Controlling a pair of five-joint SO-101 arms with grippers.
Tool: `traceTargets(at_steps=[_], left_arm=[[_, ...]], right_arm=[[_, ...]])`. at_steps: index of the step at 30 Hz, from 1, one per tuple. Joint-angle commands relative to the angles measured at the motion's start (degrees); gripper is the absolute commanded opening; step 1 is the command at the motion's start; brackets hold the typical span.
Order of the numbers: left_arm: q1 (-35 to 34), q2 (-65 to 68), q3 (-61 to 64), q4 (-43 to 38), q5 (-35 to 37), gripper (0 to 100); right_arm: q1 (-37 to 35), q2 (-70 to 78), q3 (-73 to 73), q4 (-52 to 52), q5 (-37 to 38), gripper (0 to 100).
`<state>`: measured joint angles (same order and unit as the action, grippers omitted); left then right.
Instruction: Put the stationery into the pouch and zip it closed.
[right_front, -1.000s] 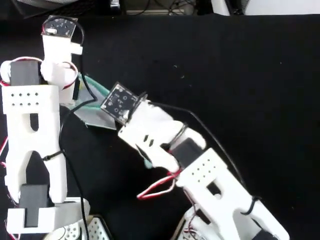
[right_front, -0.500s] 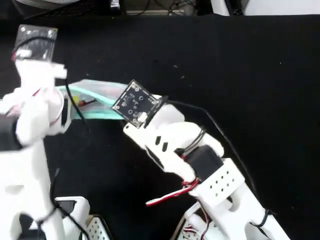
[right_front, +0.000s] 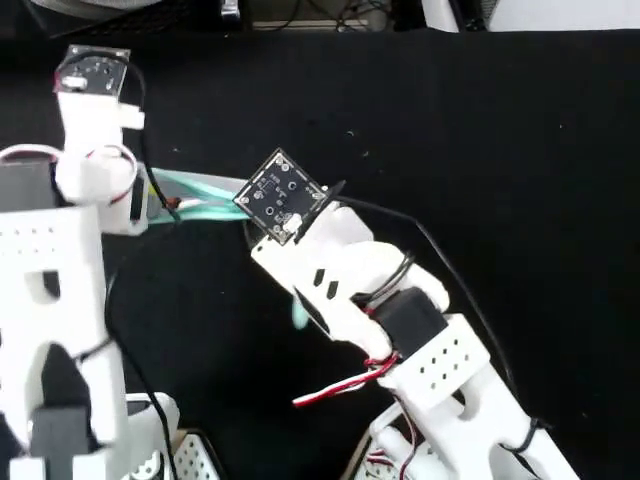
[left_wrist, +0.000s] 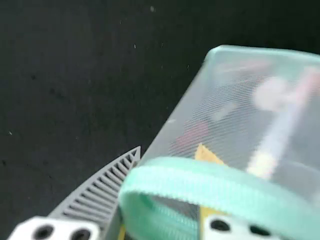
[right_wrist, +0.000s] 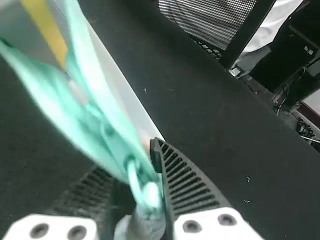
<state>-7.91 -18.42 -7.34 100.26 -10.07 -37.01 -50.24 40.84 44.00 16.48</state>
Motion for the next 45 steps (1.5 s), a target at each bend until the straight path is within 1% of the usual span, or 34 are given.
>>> traceTargets(at_steps=[1, 4, 5, 7, 8, 9, 11, 17, 21, 23, 32, 36, 39, 45], left_arm=[[0.0, 4.7, -3.5, 0.5, -0.1, 18], [0.0, 4.5, -3.4, 0.6, -0.1, 16], [0.0, 3.9, -3.3, 0.6, -0.1, 13], [0.0, 1.9, -3.2, 0.6, -0.1, 3], [0.0, 1.0, -3.1, 0.6, -0.1, 3], [0.0, -0.1, -2.2, 0.6, -0.1, 5], [0.0, -2.1, -1.1, 0.6, -0.3, 3], [-0.1, -6.9, -0.3, 0.6, -0.3, 3], [-0.1, -7.6, -0.1, 0.6, -0.1, 3], [-0.1, -6.5, -0.1, 0.6, -0.1, 3], [-2.4, 0.1, -0.7, 0.4, -0.1, 3], [-2.5, 0.9, -0.8, 0.4, -0.1, 3], [-2.5, 0.9, -0.8, 0.4, -0.3, 3], [-2.5, 1.3, -0.7, 0.4, -0.4, 3]], right_arm=[[0.2, -1.8, -1.3, -2.9, -0.8, 1.3], [0.0, -1.8, 0.3, -3.3, -0.8, 1.3], [-0.1, -1.9, 0.9, -3.1, -0.8, 1.2], [-0.2, -2.2, 2.0, -2.1, -0.8, 1.2], [-0.3, -2.3, 2.2, -1.5, -0.8, 1.2], [-0.7, -2.3, 2.4, -0.6, -0.8, 1.2], [-1.5, -2.3, 2.5, 0.9, -0.8, 1.2], [-3.7, -4.2, 0.7, 5.6, -0.9, 2.2], [-5.0, -9.0, 0.1, 9.3, -0.8, 11.0], [-4.8, -10.9, 0.7, 10.0, -0.8, 12.4], [-2.8, -16.7, 7.3, 12.0, 4.0, 11.7], [-2.5, -18.7, 8.9, 12.7, 6.3, 11.7], [-2.5, -19.6, 9.0, 12.7, 6.4, 11.6], [-2.5, -21.1, 7.4, 12.6, 6.5, 3.2]])
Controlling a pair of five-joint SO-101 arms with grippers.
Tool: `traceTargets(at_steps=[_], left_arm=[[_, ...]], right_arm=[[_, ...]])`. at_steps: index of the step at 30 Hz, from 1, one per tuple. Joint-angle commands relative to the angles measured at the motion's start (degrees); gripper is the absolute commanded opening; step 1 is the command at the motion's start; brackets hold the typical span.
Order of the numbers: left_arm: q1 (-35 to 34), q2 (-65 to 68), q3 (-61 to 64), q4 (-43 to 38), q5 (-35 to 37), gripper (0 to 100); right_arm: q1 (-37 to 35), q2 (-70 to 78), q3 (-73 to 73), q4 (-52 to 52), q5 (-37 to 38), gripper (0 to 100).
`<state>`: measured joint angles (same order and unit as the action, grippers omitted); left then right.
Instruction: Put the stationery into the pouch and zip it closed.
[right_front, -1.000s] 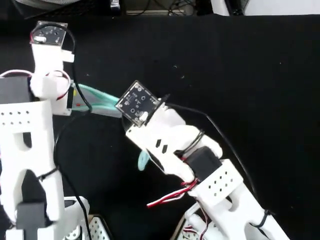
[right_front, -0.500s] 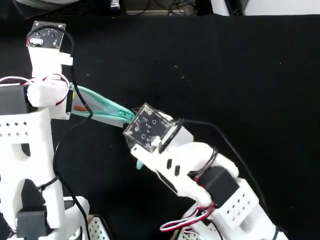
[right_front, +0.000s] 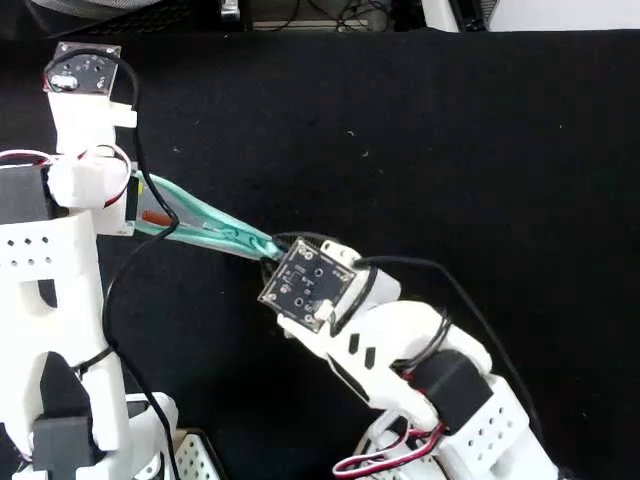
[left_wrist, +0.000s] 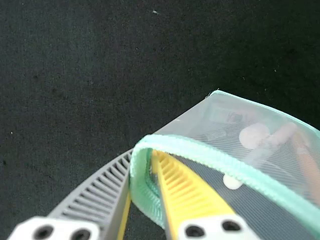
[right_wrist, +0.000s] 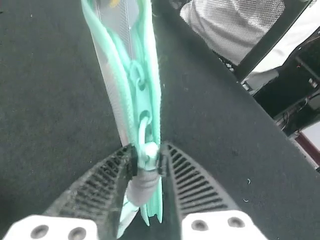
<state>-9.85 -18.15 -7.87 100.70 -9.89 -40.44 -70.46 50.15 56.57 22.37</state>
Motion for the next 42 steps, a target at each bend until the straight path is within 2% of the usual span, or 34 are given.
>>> traceTargets(at_steps=[1, 12, 25, 30, 34, 42], left_arm=[[-0.6, 1.1, -0.2, 0.0, -0.5, 3], [-0.5, 0.5, 0.0, 0.0, -0.5, 3], [-0.3, 0.5, 0.0, 0.0, -0.5, 3], [-0.3, 0.5, -0.1, 0.0, -0.5, 3], [-0.1, 0.5, -0.3, 0.0, -0.4, 3], [-0.1, 0.4, -1.5, 0.0, -0.3, 3]], right_arm=[[0.9, -0.7, -1.9, -0.1, 0.6, 2.5], [1.0, -0.6, -2.9, -4.4, 0.6, 1.2], [1.0, -0.4, -4.9, -4.7, 0.4, 1.2], [5.1, -0.4, -9.7, -5.4, 0.4, 1.2], [5.3, -0.3, -12.4, -5.5, 0.2, 1.2], [5.3, 4.8, -8.4, -9.4, 0.1, 1.2]])
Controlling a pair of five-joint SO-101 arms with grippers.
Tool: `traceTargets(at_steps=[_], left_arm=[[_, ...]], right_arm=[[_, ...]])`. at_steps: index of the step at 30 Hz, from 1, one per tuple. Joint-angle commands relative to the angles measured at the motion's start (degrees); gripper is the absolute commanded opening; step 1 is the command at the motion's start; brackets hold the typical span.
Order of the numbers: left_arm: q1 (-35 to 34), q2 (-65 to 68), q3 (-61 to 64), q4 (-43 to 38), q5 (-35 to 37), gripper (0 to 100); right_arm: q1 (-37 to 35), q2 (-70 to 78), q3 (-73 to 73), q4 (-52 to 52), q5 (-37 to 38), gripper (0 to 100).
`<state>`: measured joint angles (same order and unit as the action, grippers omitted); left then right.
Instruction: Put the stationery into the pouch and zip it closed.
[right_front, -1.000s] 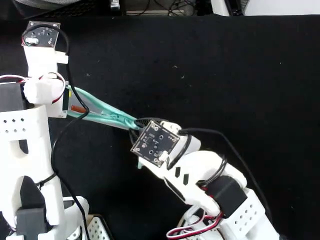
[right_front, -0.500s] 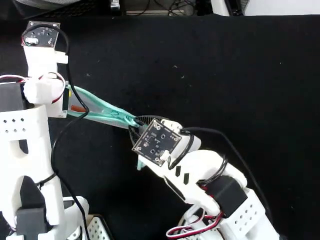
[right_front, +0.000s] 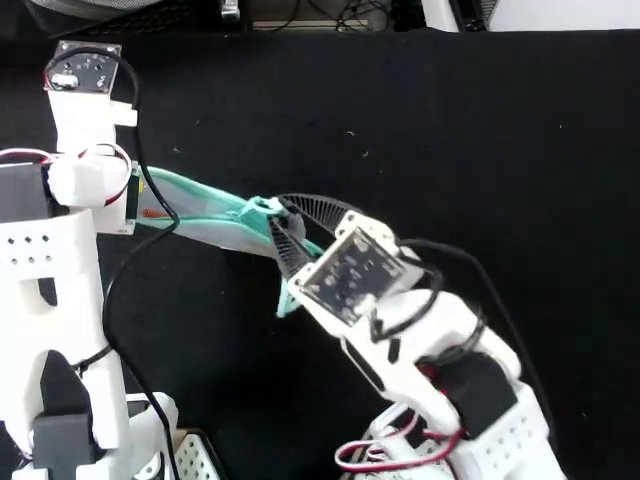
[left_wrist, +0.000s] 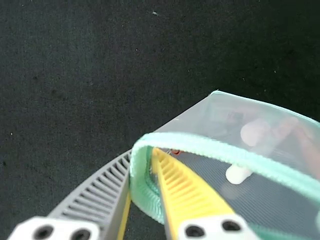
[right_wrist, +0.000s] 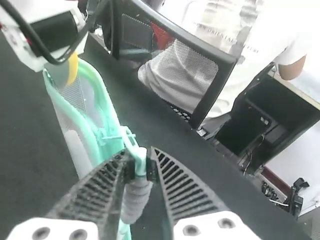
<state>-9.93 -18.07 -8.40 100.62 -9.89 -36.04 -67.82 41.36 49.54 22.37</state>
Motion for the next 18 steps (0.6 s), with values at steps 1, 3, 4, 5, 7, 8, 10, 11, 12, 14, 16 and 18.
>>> traceTargets(at_steps=[1, 3, 4, 5, 7, 8, 10, 11, 12, 14, 16, 18], left_arm=[[0.0, 0.4, -1.0, 0.1, -0.3, 3], [0.0, 0.4, -0.8, 0.1, -0.3, 3], [0.0, 0.4, -0.8, 0.1, -0.3, 3], [0.0, 0.4, -0.8, 0.1, -0.3, 3], [0.0, 0.4, -0.9, 0.1, -0.3, 3], [0.0, 0.4, -0.9, 0.1, -0.3, 3], [0.0, 0.4, -0.9, 0.1, -0.3, 3], [0.0, 0.4, -0.9, 0.1, -0.3, 3], [0.0, 0.4, -0.9, 0.1, -0.3, 3], [0.0, 0.4, -0.9, 0.1, -0.3, 3], [0.0, 0.4, -0.9, 0.1, -0.3, 3], [0.0, 0.4, -0.8, 0.1, -0.4, 3]], right_arm=[[0.9, 2.8, 1.0, -2.8, 0.1, 1.2], [0.9, 3.6, 2.0, -3.3, 0.1, 1.3], [0.9, 4.0, 2.0, -3.3, 0.1, 1.3], [0.8, 4.3, 2.1, -3.3, 0.1, 1.5], [0.8, 4.7, 2.2, -3.3, 0.1, 1.5], [0.8, 5.1, 2.2, -3.3, 0.1, 1.5], [0.8, 6.2, 2.0, -3.3, 0.1, 1.5], [0.8, 6.8, 2.0, -3.3, 0.1, 1.5], [0.8, 7.7, 1.9, -3.3, 0.1, 1.6], [0.8, 9.4, 1.9, -3.3, 0.1, 2.3], [0.9, 10.9, 2.0, -4.1, 0.1, 6.4], [0.9, 11.8, 2.0, -4.1, 0.1, 11.3]])
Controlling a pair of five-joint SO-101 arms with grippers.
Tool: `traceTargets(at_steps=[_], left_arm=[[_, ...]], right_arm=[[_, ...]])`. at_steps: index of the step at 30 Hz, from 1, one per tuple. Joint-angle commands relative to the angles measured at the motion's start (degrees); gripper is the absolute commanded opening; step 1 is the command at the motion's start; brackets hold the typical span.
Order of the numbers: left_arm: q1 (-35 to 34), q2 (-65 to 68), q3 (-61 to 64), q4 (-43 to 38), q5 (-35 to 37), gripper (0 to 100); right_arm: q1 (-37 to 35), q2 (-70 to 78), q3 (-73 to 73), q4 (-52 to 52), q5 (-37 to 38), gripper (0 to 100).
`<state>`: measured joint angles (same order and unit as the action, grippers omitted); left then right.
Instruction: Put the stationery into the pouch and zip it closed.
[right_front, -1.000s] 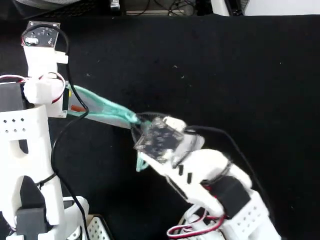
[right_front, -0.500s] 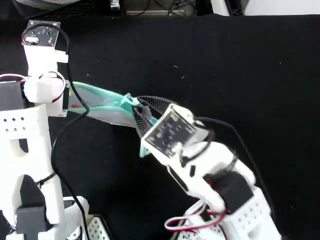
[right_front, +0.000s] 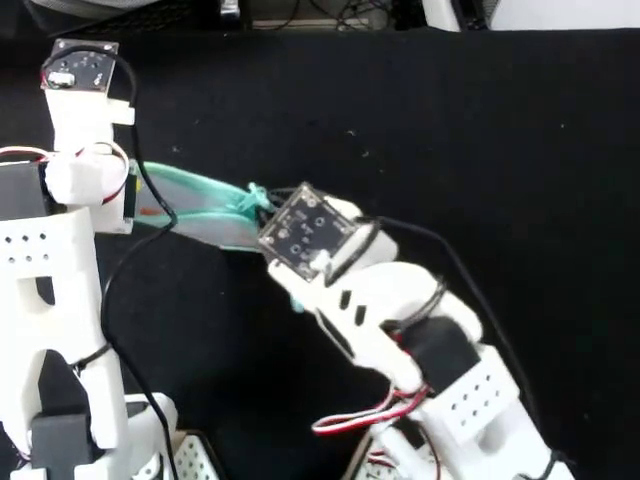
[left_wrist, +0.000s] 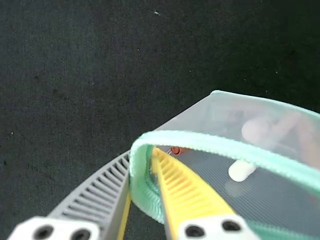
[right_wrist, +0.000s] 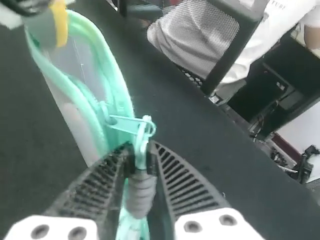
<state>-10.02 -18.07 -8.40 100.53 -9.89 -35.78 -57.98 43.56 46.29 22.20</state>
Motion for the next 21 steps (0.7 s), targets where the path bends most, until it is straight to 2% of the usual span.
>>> traceTargets(at_steps=[1, 10, 14, 21], left_arm=[[0.0, 0.4, -0.8, 0.2, -0.4, 3], [0.0, 0.4, -0.8, 0.2, -0.4, 3], [0.0, 0.4, -0.8, 0.2, -0.4, 3], [0.0, 0.4, -1.0, 0.2, -0.3, 3]], right_arm=[[0.6, 2.2, -0.2, -0.9, 0.3, 12.4], [0.9, 2.6, 0.0, -0.9, 0.7, 8.7], [0.9, 2.6, 0.0, -0.9, 2.6, 0.9], [1.0, 1.4, -3.0, 0.4, 4.6, 1.1]])
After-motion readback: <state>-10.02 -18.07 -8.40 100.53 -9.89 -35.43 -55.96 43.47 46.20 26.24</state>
